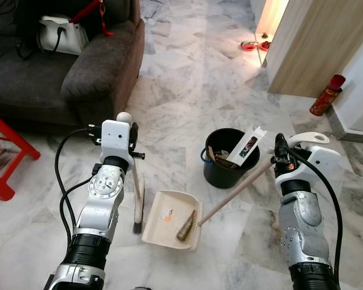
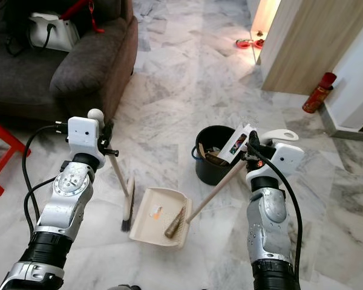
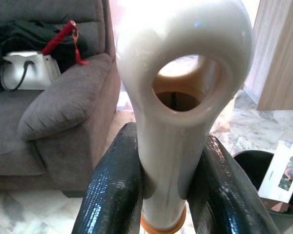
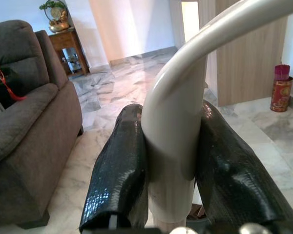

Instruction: Sweep floor

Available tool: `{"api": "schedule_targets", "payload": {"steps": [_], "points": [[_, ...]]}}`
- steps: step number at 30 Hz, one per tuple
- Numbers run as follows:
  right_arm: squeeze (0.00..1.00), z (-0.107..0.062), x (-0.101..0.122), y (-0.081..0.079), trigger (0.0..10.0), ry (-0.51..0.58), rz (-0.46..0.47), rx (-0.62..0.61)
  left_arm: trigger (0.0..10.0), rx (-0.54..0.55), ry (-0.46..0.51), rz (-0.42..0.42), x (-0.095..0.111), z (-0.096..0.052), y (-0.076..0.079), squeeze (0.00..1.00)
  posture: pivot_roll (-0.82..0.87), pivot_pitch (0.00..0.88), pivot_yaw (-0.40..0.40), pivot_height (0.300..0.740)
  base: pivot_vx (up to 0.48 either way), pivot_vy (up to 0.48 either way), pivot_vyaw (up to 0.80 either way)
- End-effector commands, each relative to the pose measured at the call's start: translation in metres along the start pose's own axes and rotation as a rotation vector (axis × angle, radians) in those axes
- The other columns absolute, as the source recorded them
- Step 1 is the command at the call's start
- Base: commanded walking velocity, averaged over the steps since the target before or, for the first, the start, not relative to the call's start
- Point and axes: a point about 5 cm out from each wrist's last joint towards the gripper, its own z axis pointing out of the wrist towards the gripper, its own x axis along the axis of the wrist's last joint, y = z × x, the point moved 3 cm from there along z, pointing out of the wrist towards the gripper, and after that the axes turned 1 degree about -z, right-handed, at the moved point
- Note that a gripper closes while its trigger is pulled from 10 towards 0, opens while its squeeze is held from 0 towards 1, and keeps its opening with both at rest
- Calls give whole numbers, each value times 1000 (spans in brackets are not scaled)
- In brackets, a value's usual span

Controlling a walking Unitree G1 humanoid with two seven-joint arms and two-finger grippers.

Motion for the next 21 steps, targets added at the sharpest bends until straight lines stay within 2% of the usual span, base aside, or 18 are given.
{"api": "schedule_targets", "payload": {"steps": [1,6,11,21], "points": [[0,2,9,2,10000,37,11,-3,10000,-14,39,7,9,2,4,0,95,131,-51,740,480,0,0],[0,1,7,1,10000,22,21,-1,10000,-14,37,10,9,1,3,0,96,138,-51,740,480,0,0],[0,1,7,1,10000,24,23,1,10000,-13,35,10,9,1,3,0,97,141,-51,740,480,0,-730],[0,2,7,0,10000,23,26,5,10000,-11,36,10,9,1,3,0,99,141,-54,740,480,0,0]]}}
